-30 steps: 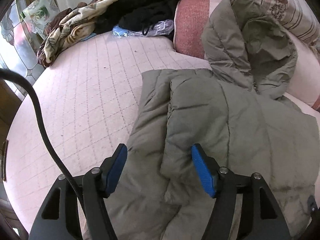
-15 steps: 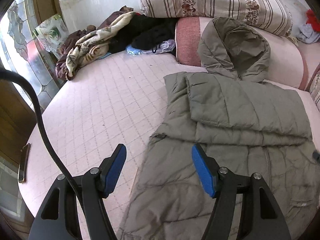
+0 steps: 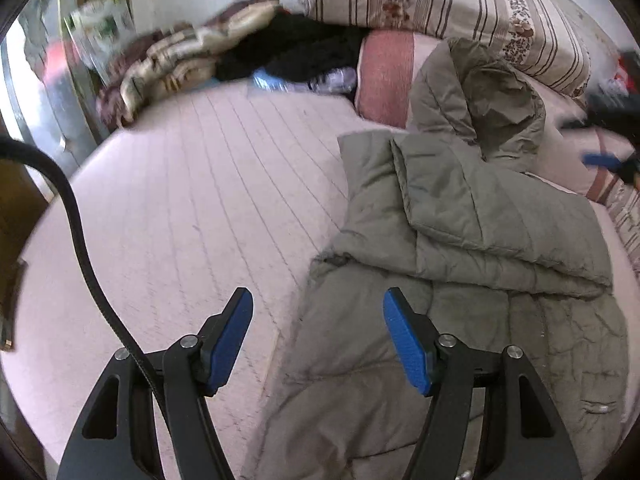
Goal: Fold large clothes
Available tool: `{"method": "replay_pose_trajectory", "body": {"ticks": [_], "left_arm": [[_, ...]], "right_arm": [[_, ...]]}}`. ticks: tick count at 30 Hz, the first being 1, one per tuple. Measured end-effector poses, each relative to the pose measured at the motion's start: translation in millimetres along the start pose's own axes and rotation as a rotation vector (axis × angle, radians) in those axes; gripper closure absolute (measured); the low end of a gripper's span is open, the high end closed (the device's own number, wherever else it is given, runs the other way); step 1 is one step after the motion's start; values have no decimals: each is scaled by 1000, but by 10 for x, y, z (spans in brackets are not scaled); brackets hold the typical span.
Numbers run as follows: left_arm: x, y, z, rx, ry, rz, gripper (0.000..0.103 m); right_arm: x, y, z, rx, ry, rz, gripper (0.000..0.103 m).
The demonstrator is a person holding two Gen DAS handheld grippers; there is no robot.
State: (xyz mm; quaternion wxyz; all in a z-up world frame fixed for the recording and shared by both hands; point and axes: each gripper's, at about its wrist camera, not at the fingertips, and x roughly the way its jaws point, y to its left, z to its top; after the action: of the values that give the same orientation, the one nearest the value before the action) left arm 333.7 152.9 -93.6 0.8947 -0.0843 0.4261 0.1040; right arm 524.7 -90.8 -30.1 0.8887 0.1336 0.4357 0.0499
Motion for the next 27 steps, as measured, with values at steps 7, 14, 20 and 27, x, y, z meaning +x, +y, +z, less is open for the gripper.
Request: {"method": "replay_pose_trajectory", "body": {"ticks": [7,14,20,27], "left_arm": [[142,42,-4,-2,10,-23,36],[350,93,-38,-28,66,-79,36],[408,77,-53,-24,79,-105,36],[485,40,-66,-28,105,-103,36]], "right_arm": [[436,669,892,75,-64,39,20],[883,784,1455,230,-90,57,14],[1241,558,1665,352,-75,43,14],[1234,453,1570,289,-48,70,95]]}}
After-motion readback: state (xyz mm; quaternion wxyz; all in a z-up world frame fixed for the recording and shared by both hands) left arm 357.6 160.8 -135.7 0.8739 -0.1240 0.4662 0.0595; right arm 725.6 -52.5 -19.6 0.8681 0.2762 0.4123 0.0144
